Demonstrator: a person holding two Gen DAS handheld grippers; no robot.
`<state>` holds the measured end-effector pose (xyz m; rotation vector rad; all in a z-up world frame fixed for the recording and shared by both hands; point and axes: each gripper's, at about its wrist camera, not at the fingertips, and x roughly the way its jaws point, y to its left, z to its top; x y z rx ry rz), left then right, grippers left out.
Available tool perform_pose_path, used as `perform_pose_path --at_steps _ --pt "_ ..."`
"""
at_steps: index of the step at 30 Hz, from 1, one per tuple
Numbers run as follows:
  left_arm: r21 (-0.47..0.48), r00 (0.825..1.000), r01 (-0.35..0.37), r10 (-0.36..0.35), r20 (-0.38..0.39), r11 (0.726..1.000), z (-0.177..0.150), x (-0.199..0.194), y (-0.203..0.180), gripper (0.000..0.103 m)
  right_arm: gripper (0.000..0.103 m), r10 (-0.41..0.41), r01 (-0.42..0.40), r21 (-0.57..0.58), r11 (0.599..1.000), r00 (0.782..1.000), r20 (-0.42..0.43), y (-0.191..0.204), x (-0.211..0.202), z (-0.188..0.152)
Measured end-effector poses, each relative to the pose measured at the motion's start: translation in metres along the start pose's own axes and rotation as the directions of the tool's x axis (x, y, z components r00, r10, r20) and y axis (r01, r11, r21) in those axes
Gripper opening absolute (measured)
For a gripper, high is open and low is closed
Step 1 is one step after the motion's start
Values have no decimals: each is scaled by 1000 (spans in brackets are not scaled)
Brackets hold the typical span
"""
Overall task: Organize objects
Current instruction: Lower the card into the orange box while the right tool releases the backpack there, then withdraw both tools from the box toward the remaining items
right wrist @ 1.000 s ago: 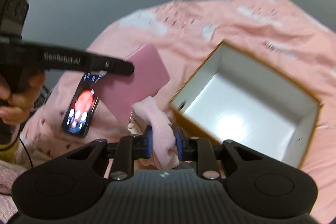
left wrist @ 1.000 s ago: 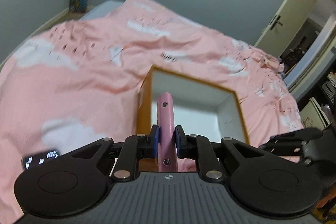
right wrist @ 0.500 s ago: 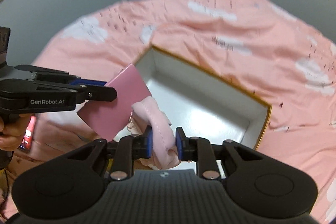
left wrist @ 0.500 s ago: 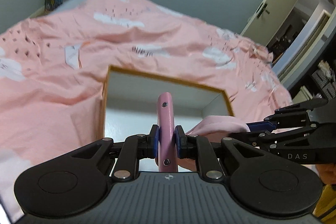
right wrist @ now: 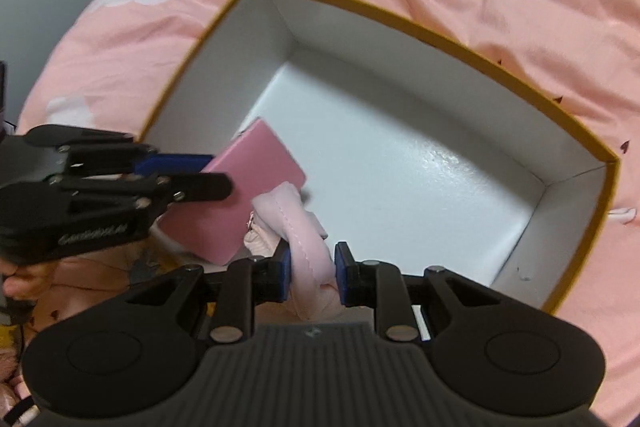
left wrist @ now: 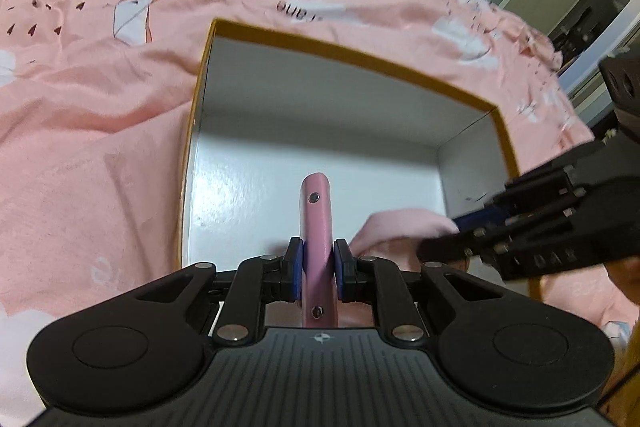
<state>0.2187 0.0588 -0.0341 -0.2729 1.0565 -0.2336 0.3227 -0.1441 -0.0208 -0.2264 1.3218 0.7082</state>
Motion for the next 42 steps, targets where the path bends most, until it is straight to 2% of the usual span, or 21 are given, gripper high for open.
perform_pose_path --at_steps 5,10,15,17,18,20,23,24,26,29,31,34,37,42 --pt "56 994 -95 97 -44 994 -1 14 -7 18 23 8 -8 27 1000 1000 20 -18 11 9" --pt "140 980 -174 186 -74 975 -3 21 -19 19 26 -63 64 -10 998 998 19 -21 30 12" --pt "242 953 -282 300 -43 929 -3 20 -34 21 31 -102 104 -55 993 994 37 -19 38 9" --pt "261 937 -337 350 -3 904 -2 16 -37 21 32 -120 124 -80 989 991 54 -15 38 7" --pt "262 934 -348 358 12 900 0 14 -38 21 34 -125 130 -90 987 990 63 -13 36 6" --pt "243 941 -332 338 15 912 4 7 -35 22 43 -138 145 -98 985 988 76 -9 34 5" --pt "214 956 -292 289 43 932 7 -8 -32 22 45 -145 150 -80 985 987 70 -10 28 2" --pt "206 959 -282 275 62 937 8 -14 -31 23 48 -139 143 -63 988 988 60 -14 27 2" --pt "173 964 -261 247 102 950 9 -26 -26 25 60 -118 118 -9 993 993 32 -19 26 -2" --pt "99 963 -226 208 170 969 10 -43 -17 27 64 -66 67 56 996 998 -10 -21 30 -14" --pt "37 959 -204 192 210 978 9 -53 -9 28 64 -40 42 69 997 999 -31 -19 37 -22" --pt "-5 953 -195 191 235 981 5 -58 2 28 61 -54 56 54 997 998 -37 -12 48 -28" --pt "-31 949 -217 219 226 976 -1 -58 10 28 45 -78 79 33 996 996 -31 -8 57 -31" --pt "-80 963 -174 187 194 982 -5 -55 27 28 35 -92 90 -77 993 996 -17 8 58 -28"
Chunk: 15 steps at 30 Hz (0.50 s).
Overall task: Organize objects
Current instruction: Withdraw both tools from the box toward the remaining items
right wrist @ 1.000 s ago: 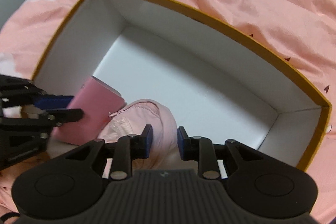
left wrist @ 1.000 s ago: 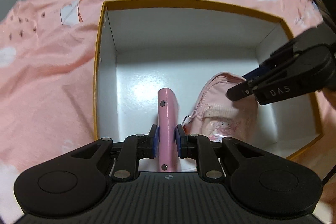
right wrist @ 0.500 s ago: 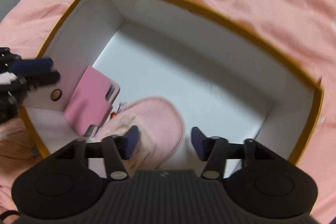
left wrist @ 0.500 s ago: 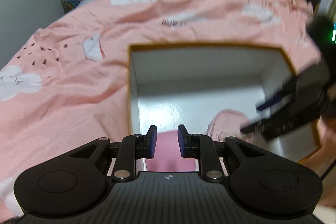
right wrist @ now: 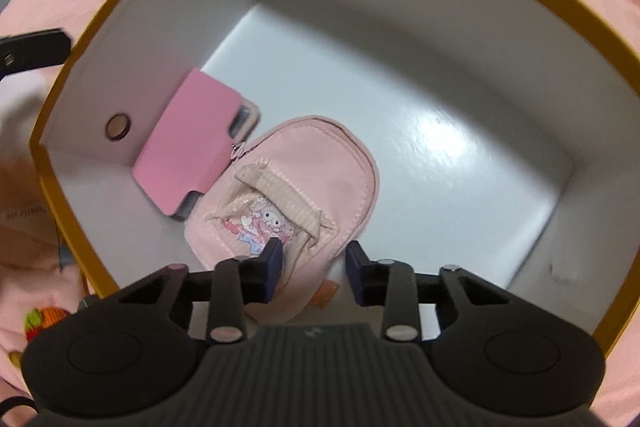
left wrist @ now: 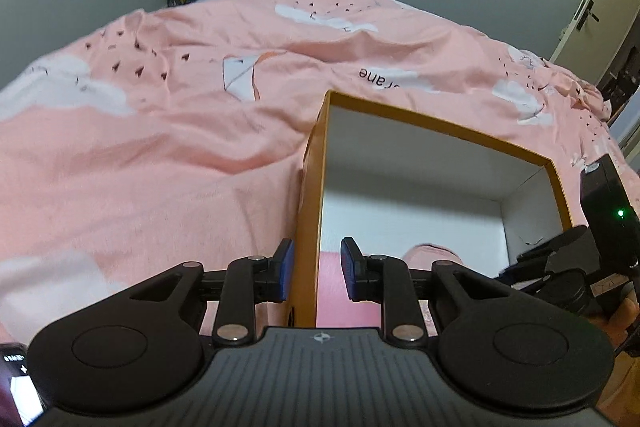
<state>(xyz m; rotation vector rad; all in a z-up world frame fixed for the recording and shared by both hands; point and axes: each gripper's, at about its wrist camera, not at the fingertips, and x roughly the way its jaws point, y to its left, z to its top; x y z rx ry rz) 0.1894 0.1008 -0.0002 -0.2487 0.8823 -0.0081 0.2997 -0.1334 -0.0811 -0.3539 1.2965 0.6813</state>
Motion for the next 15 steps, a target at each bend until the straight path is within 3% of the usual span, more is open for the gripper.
perform_pose_path --at_steps 3,8,15 --pt "-8 1000 8 -8 -7 1000 -4 1 4 28 34 -17 17 -44 999 1000 -6 10 1 7" --pt "-10 1000 21 -21 -10 1000 -9 2 6 28 33 30 -29 49 998 999 -20 9 7 13" --pt "-3 1000 25 -25 11 1000 -12 -6 5 28 37 2 -1 65 998 1000 -6 16 7 10"
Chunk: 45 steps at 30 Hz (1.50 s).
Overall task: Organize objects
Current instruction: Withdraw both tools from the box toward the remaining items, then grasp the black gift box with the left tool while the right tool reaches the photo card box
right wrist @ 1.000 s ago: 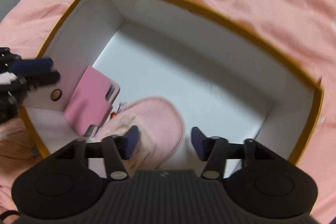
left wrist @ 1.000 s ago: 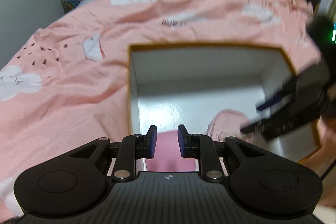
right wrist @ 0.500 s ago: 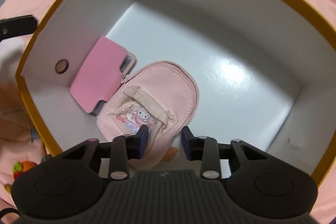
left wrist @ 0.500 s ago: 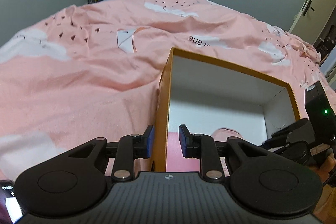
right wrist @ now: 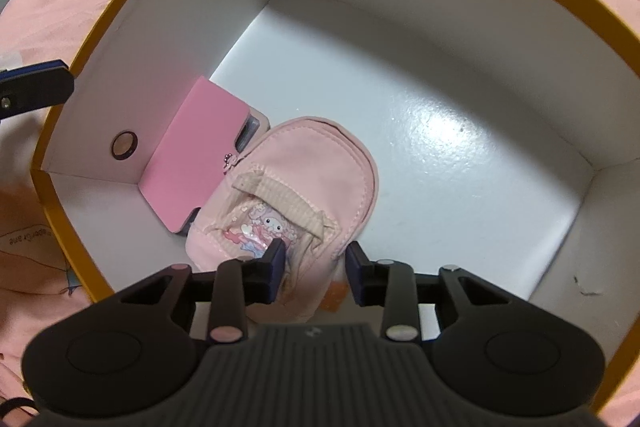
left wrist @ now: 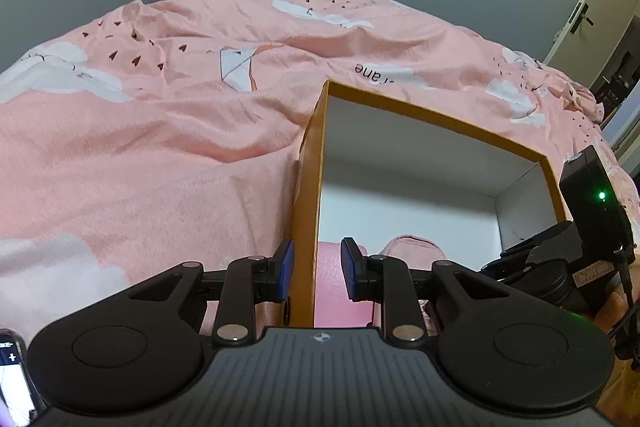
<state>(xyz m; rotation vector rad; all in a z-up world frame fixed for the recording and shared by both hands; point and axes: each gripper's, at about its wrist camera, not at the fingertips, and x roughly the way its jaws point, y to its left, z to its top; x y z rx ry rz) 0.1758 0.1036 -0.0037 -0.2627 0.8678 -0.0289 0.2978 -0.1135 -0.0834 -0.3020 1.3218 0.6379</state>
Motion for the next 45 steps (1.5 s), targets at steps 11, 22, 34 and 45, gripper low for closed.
perform_pose_path --at_steps 11,22,34,45 --pt "142 993 78 -89 71 987 -24 -56 -29 34 52 -26 23 13 1000 946 322 42 -80 -56" --pt "-76 947 234 -245 -210 969 -62 -25 -16 47 52 -37 -4 133 991 952 304 60 -88 -143" --pt "-375 851 113 -284 -442 920 -73 49 6 67 52 -68 9 291 957 978 196 40 -57 -175" --pt "-530 766 93 -400 -502 843 -90 83 6 68 52 -65 15 295 955 985 160 33 -52 -175"
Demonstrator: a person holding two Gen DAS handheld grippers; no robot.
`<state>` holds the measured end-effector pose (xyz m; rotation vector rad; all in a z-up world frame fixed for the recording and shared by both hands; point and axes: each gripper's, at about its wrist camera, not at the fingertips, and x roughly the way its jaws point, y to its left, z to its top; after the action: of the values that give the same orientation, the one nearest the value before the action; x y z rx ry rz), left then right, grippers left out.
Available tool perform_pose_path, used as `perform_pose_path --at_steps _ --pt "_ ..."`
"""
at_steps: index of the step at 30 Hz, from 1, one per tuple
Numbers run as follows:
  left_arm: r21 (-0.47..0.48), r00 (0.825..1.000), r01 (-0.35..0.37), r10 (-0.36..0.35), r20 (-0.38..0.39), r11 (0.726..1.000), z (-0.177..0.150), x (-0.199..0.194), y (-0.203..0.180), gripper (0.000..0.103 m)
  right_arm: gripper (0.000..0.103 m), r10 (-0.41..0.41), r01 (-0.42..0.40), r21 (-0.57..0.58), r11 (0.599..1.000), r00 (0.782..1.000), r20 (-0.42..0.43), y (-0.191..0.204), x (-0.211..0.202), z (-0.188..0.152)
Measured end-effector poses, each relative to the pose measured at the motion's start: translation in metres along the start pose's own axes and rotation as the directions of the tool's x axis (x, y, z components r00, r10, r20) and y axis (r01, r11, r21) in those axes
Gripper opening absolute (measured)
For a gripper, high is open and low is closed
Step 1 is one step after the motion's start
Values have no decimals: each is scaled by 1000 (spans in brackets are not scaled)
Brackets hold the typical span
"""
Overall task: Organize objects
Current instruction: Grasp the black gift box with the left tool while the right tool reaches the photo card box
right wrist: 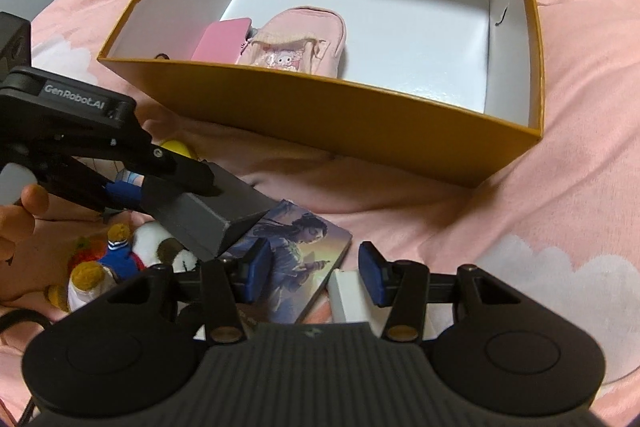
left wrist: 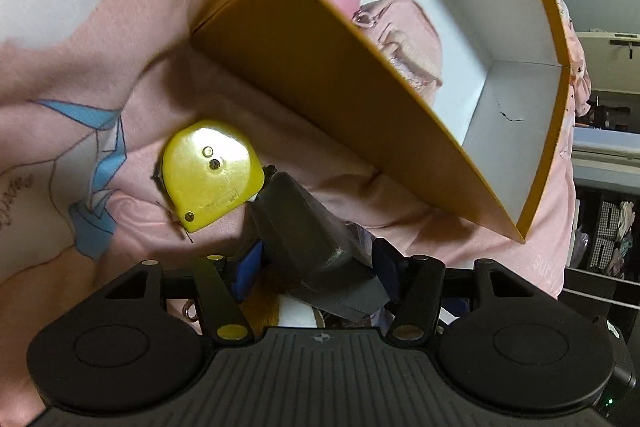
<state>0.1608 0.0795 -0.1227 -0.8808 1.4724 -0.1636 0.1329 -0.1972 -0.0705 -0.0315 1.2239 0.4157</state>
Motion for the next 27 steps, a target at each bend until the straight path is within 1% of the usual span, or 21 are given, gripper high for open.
perform_pose_path --at_steps 3,5,7,10,14,17,19,22,27 --pt "-4 1000 1 -1 0 1000 -1 1 1 67 52 -1 1 2 1000 1000 -9 -2 1 0" --pt "0 1000 -1 1 10 1000 -4 -2 2 62 52 3 -3 11 1000 1000 -16 -4 1 1" --pt "14 999 -4 4 33 1000 -8 -7 1 54 52 14 -13 21 1000 1000 -28 -6 3 4" --pt "57 998 8 -12 63 998 -15 -19 -3 47 52 39 -36 51 998 998 -54 -9 4 8" --pt "148 994 11 -27 105 989 -26 -35 -13 46 52 83 -72 112 991 992 -93 -13 7 15" --pt "222 988 -25 -9 154 975 -33 -47 -22 46 52 115 -91 176 980 985 -129 -18 13 21" --pt "253 983 -36 -10 181 967 -38 -56 -24 46 52 111 -81 206 975 984 -138 -20 14 24" --pt "291 976 -29 -35 215 956 -45 -72 -25 46 52 86 -64 171 983 989 -122 -14 2 29" --pt "342 960 -23 -75 269 939 -48 -95 -37 46 52 110 -106 72 992 993 -43 7 -41 45"
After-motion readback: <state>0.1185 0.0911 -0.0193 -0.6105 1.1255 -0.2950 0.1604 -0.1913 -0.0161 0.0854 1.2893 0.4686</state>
